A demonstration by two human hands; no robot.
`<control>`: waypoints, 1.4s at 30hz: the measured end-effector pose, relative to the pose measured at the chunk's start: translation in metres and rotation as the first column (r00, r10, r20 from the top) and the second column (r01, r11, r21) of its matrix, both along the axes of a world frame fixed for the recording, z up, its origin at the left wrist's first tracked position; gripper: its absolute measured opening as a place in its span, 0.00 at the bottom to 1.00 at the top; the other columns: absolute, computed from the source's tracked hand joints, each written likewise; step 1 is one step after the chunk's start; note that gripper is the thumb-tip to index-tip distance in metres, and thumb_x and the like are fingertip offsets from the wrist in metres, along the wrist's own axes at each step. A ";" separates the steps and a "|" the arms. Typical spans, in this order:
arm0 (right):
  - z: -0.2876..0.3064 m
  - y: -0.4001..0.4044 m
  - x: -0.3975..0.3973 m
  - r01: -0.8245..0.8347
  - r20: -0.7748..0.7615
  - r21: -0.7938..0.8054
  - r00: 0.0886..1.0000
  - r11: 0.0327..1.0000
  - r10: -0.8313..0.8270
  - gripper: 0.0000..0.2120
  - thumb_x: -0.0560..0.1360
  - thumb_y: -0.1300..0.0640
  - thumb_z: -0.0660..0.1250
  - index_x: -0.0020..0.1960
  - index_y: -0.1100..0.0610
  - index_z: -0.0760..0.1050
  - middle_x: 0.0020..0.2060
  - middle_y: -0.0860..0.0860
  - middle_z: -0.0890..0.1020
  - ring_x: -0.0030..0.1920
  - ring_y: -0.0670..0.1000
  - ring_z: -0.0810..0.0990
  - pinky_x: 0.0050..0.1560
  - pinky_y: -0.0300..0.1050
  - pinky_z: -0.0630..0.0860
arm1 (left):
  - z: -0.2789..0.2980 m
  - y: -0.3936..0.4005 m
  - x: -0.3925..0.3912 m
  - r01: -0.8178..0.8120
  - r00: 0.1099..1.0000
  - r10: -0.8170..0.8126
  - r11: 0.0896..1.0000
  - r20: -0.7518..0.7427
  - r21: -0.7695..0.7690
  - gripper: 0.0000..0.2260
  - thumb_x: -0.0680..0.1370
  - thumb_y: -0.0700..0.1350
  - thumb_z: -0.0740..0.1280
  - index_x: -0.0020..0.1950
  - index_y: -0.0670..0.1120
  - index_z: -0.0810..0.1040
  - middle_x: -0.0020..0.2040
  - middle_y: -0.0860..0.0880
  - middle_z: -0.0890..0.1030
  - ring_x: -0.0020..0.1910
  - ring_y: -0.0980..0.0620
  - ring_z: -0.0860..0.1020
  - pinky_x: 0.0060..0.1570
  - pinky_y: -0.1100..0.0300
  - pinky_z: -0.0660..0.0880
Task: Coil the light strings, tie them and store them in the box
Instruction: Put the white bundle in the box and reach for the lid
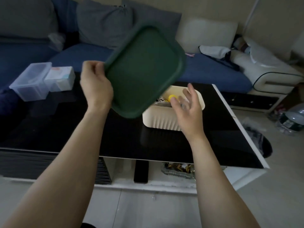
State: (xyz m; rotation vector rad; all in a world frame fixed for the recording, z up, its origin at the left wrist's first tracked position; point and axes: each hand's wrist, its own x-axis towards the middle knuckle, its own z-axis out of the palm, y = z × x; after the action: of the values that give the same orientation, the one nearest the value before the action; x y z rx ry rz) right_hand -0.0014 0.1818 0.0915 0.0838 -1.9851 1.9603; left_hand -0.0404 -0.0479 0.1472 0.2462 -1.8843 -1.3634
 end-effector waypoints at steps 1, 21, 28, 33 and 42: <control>0.006 0.001 0.002 -0.059 0.000 -0.100 0.998 0.993 0.060 0.28 0.79 0.57 0.70 0.76 0.52 0.64 0.69 0.52 0.76 0.68 0.49 0.77 0.57 0.39 0.80 | 0.001 0.005 -0.002 0.050 0.999 -0.049 0.996 0.012 -0.073 0.05 0.83 0.44 0.59 0.50 0.47 0.73 0.42 0.58 0.74 0.40 0.62 0.72 0.39 0.76 0.67; -0.015 0.038 -0.012 0.281 0.411 -0.067 0.882 0.958 -0.230 0.13 0.81 0.54 0.68 0.42 0.60 0.81 0.34 0.52 0.83 0.31 0.47 0.81 0.33 0.41 0.78 | -0.060 0.070 -0.017 0.299 0.854 -0.294 0.953 0.430 0.057 0.18 0.79 0.51 0.67 0.63 0.40 0.77 0.36 0.51 0.80 0.39 0.55 0.80 0.44 0.60 0.76; -0.026 0.046 -0.013 0.397 0.200 0.253 0.871 0.882 -0.449 0.25 0.72 0.52 0.77 0.63 0.53 0.68 0.59 0.50 0.70 0.53 0.50 0.77 0.47 0.36 0.73 | -0.073 0.074 -0.024 0.334 0.832 -0.286 0.943 0.475 -0.017 0.24 0.82 0.52 0.64 0.75 0.43 0.67 0.63 0.44 0.79 0.56 0.53 0.76 0.52 0.62 0.69; -0.029 0.050 -0.017 0.279 0.170 0.395 0.914 0.875 -0.369 0.26 0.80 0.52 0.69 0.76 0.52 0.67 0.76 0.51 0.63 0.74 0.50 0.66 0.65 0.37 0.62 | -0.075 0.082 -0.026 0.320 0.854 -0.309 0.946 0.418 0.047 0.23 0.82 0.49 0.63 0.76 0.43 0.66 0.61 0.47 0.80 0.53 0.56 0.79 0.52 0.64 0.69; -0.027 0.063 -0.026 0.291 0.242 0.352 0.890 0.890 -0.387 0.23 0.79 0.47 0.68 0.73 0.48 0.72 0.67 0.52 0.76 0.61 0.50 0.78 0.63 0.47 0.74 | -0.078 0.082 -0.034 0.489 0.752 -0.429 0.872 0.501 0.014 0.28 0.82 0.51 0.63 0.80 0.48 0.58 0.62 0.50 0.61 0.44 0.61 0.69 0.57 0.66 0.65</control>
State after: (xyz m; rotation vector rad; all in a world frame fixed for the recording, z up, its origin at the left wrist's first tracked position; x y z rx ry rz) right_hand -0.0274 0.2450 0.0648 -0.4961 -2.2973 1.4975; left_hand -0.0746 0.0344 0.0689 0.0627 -2.5768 -1.6093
